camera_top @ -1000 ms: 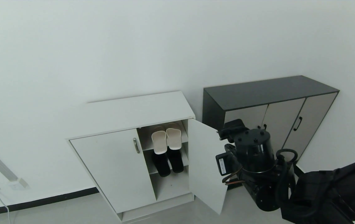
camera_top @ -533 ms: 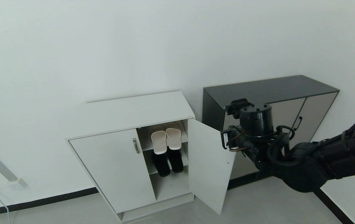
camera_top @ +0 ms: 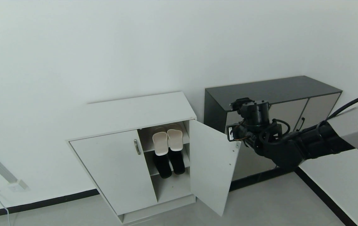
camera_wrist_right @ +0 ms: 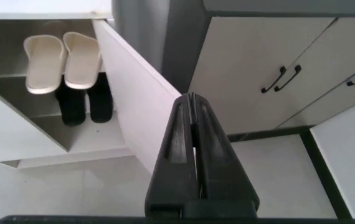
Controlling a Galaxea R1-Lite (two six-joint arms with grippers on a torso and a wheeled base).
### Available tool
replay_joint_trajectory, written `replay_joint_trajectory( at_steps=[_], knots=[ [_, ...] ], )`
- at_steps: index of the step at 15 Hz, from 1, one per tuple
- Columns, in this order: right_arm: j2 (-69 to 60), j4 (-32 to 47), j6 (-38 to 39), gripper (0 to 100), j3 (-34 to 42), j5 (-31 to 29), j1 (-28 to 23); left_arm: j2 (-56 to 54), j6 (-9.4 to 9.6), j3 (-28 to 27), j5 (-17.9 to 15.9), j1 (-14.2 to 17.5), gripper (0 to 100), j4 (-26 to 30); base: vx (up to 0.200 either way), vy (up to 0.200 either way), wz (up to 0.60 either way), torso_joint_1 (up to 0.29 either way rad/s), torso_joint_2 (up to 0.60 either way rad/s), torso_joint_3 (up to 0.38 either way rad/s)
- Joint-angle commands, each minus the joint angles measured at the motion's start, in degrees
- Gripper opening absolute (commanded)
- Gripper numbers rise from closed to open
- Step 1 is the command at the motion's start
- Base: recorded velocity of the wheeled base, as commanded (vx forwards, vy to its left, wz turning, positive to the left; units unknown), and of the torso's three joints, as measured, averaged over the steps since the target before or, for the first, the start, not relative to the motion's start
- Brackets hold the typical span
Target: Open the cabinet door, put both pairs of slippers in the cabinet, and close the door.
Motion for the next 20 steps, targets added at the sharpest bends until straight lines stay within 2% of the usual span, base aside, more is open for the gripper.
replay_joint_trajectory(
  at_steps=[1, 4, 15, 20],
  knots=[
    [4.2, -0.1, 0.3, 0, -2.2, 0.8, -1.6, 0.0, -0.01, 0.0, 0.0, 0.0, 0, 0.0, 0.0, 0.0, 0.0, 0.0, 0.0, 0.0],
    [8.0, 0.1, 2.0, 0, -4.2, 2.6, -2.6, 0.0, 0.51, 0.0, 0.0, 0.0, 0, 0.0, 0.0, 0.0, 0.0, 0.0, 0.0, 0.0],
    [21.3, 0.0, 2.3, 0, -18.7, 2.6, -6.1, 0.0, 0.6, 0.0, 0.1, 0.0, 0, 0.0, 0.0, 0.0, 0.0, 0.0, 0.0, 0.0],
    [22.1, 0.2, 2.3, 0, -19.4, 2.5, -6.1, 0.0, 0.6, 0.0, 0.1, 0.0, 0, 0.0, 0.0, 0.0, 0.0, 0.0, 0.0, 0.0]
  ],
)
